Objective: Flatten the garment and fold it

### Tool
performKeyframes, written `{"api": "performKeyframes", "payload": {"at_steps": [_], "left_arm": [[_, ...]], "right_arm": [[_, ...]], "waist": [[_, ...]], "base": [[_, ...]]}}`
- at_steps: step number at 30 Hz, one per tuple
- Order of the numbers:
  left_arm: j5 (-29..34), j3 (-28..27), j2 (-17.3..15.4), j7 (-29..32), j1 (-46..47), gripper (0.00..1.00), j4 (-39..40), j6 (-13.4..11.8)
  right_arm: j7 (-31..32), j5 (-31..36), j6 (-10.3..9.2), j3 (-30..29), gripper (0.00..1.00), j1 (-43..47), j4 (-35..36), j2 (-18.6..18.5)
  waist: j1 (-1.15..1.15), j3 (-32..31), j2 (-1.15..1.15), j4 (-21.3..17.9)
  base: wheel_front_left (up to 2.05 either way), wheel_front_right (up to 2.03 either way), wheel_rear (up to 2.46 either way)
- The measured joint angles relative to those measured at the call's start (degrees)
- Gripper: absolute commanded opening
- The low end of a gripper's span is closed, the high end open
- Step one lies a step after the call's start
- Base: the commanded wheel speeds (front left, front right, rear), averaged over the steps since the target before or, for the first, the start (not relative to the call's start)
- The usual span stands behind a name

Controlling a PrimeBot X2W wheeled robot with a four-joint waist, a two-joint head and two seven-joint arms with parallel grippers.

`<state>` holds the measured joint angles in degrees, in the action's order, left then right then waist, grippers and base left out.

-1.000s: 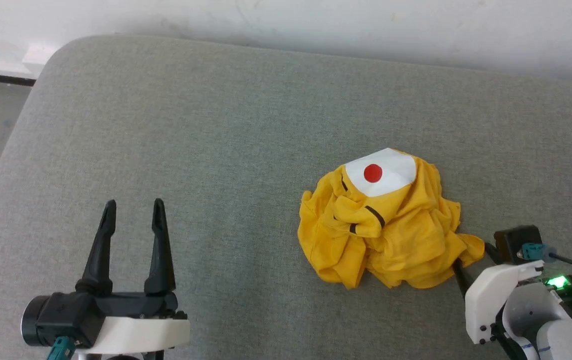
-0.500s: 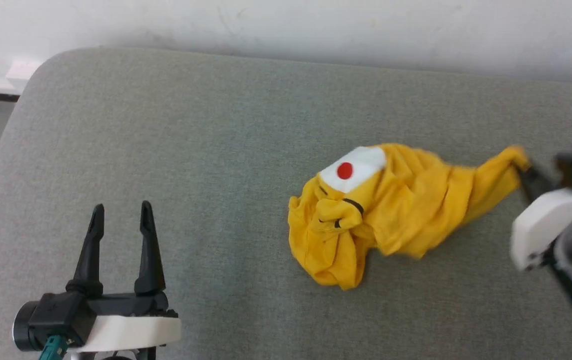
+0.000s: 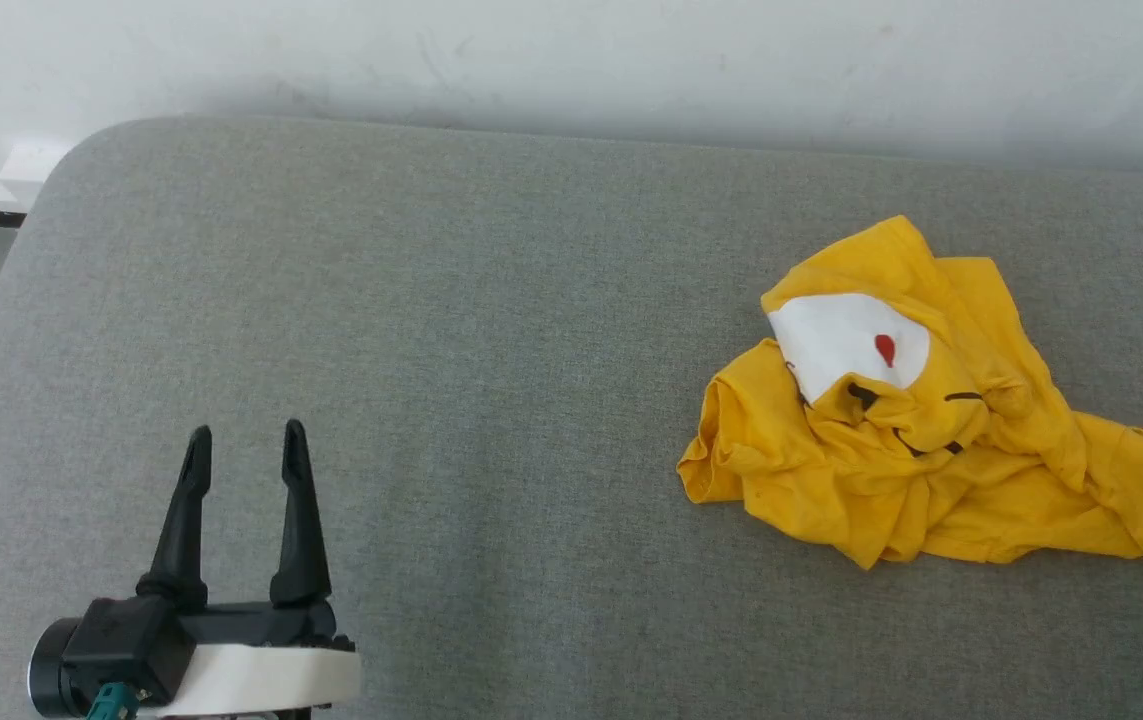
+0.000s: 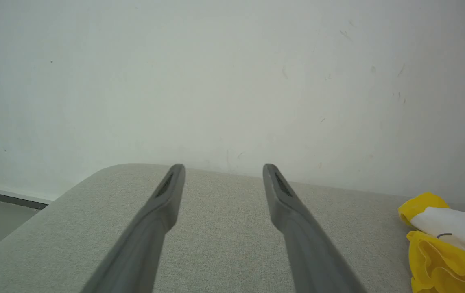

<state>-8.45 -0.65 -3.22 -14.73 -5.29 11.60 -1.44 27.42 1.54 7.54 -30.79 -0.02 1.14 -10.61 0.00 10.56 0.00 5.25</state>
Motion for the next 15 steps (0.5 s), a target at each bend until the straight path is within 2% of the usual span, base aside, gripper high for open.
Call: {"api": "performKeyframes", "payload": {"at_steps": [1, 2, 5, 10, 15], "left_arm": [[0.0, -0.1, 0.0, 0.0, -0.2, 1.0, -0.1, 0.2], [0.0, -0.1, 0.0, 0.0, -0.4, 1.0, -0.3, 0.3], [0.3, 0.0, 0.0, 0.0, -0.3, 1.0, -0.7, 0.5], [0.8, 0.3, 0.0, 0.0, -0.3, 1.0, -1.2, 0.9], [1.0, 0.7, 0.1, 0.0, -0.2, 1.0, -1.2, 1.0]], "right_arm": [[-0.5, 0.3, 0.0, -0.2, 0.36, 0.4, -0.4, 0.7], [-1.1, 0.5, 0.0, -0.2, 1.0, 0.5, -0.5, 1.3], [-3.5, 0.4, 0.0, 1.2, 1.0, -0.2, 0.3, 2.4], [-5.8, -1.9, 0.0, 7.5, 1.0, -4.7, 4.2, 1.6], [-1.3, -3.8, 0.0, 15.3, 1.0, -8.8, 3.7, -1.4]], "waist": [[0.0, 0.0, 0.0, -0.1], [0.0, 0.0, 0.0, -0.2], [0.0, -0.3, 0.0, -0.7], [0.0, -1.1, 0.0, -1.0], [0.0, -0.7, 0.0, -0.8]], "base": [[0.0, 0.0, 0.0], [0.0, 0.0, 0.0], [0.0, 0.0, 0.0], [0.0, 0.0, 0.0], [0.0, 0.0, 0.0]]}}
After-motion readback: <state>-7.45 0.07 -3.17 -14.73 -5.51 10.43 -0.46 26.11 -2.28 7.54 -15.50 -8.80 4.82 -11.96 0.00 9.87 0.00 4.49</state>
